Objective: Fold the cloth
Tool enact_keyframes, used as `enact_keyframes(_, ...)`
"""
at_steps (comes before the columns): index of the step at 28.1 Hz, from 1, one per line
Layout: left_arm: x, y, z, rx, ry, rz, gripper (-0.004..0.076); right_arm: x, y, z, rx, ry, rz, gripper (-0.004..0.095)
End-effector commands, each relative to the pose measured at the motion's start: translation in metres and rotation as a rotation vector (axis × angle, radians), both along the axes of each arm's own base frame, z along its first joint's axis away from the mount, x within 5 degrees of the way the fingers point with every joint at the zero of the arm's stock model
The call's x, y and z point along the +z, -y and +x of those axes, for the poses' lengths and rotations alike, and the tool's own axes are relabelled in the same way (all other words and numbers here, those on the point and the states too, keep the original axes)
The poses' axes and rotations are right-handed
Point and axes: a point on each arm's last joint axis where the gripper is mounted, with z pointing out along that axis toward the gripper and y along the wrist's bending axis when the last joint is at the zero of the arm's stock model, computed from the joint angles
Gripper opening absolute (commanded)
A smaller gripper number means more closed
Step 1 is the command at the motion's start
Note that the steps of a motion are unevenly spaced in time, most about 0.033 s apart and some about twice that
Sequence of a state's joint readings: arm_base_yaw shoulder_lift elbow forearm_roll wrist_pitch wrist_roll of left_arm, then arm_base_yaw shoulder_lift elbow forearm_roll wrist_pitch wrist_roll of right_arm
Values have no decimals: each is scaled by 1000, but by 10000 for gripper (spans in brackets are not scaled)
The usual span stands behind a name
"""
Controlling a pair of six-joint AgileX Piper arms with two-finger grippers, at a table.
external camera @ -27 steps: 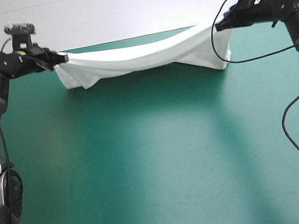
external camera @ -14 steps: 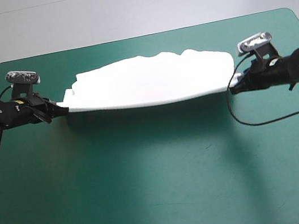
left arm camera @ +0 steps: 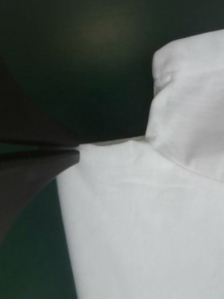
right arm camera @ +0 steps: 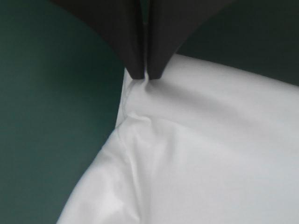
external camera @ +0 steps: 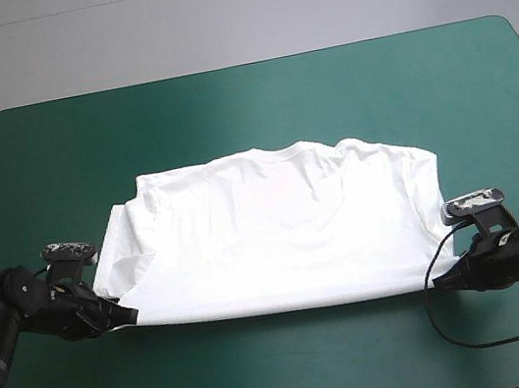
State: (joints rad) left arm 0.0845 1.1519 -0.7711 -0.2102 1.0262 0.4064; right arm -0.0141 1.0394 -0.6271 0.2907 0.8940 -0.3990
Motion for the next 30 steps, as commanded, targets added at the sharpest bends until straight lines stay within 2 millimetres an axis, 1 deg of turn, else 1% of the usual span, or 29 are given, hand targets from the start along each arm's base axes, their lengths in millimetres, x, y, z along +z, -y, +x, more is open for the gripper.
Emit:
enact_keyframes(1,12,1,-17,25,68,0,19,5,1,-8,-13,43,5,0)
enact_keyframes(3,13,2,-21,29,83,-6,19,4,1,-8,-19,48,9,0)
enact_keyframes(5,11,4,-23,32,60,-35,19,4,0,-8,-24,43,22,3)
enact_keyframes(8,6,5,-22,33,32,-46,21,4,-1,-7,-27,44,30,50)
enact_keyframes(11,6,5,-20,37,44,-44,53,4,-2,-8,-26,33,45,165)
enact_keyframes(12,6,5,-20,37,46,-44,73,3,-3,-9,-23,21,49,242)
enact_keyframes(15,7,5,-19,41,55,-49,132,2,-2,-12,-25,-13,44,429)
enact_keyframes(16,7,5,-19,43,62,-48,151,2,-1,-13,-37,-21,29,467)
enact_keyframes(17,8,5,-18,45,72,-49,165,2,2,-13,-54,-17,5,481)
enact_keyframes(19,10,4,-16,53,111,-45,188,6,7,-13,-98,23,-36,481)
enact_keyframes(23,18,3,-8,95,242,-44,191,37,11,-7,-137,232,-64,482)
enact_keyframes(24,20,2,-5,117,265,-48,191,50,12,-5,-152,300,-57,480)
enact_keyframes(28,36,-1,7,211,400,-66,193,90,12,3,-176,493,-34,465)
enact_keyframes(30,44,-4,15,243,457,-73,222,113,12,6,-183,588,-26,464)
